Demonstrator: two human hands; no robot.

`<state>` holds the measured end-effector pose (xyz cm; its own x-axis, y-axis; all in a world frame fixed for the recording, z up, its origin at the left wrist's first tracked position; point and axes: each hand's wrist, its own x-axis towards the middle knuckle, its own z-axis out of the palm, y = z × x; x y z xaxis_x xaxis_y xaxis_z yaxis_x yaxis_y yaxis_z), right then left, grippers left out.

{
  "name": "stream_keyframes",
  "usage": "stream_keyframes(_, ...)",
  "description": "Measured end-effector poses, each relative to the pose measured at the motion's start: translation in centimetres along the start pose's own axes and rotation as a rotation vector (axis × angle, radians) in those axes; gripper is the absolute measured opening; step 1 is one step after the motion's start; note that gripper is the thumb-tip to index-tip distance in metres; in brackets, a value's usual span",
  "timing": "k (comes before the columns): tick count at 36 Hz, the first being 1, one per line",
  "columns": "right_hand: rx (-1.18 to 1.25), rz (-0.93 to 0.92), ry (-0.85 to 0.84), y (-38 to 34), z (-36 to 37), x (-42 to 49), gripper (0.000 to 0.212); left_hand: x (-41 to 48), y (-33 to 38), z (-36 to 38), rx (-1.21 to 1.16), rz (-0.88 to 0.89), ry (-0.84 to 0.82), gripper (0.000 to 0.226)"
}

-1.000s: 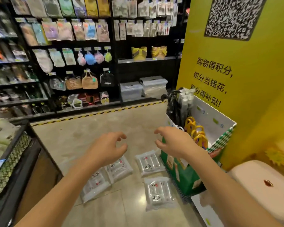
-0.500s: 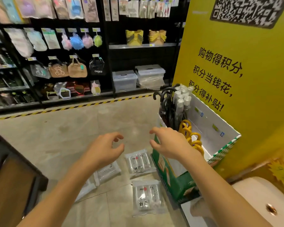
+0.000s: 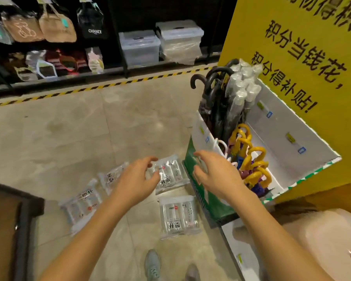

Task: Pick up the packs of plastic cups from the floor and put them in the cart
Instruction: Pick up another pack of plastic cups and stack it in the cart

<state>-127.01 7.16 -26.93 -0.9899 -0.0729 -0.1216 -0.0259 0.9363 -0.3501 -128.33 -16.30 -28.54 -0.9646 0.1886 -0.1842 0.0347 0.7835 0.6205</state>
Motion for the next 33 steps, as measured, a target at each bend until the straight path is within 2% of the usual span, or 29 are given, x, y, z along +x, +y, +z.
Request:
stream_keyframes(8, 0.204, 0.094, -0.094, 8.5, 15.2, 4.1, 0.047, 4.7, -9.0, 13.7, -0.151, -0.144, -0.015, 0.057)
stream_keyframes(20, 0.440, 0.303, -0.289, 26.1, 48.8, 5.8, 0.050, 10.0, -29.7, 42.9, -0.256, -0.380, -0.124, 0.062)
stream_keyframes(24, 0.440, 0.351, -0.377, 31.8, 59.2, 5.9, 0.056, 10.6, -36.5, 52.2, -0.280, -0.428, -0.203, 0.064)
stream_keyframes(28, 0.405, 0.350, -0.454, 36.4, 67.8, 6.6, 0.059, 12.0, -42.1, 60.6, -0.262, -0.425, -0.228, 0.078)
stream_keyframes(33, 0.326, 0.345, -0.525, 39.5, 73.9, 7.9, 0.068, 13.6, -47.3, 68.3, -0.203, -0.377, -0.266, 0.076)
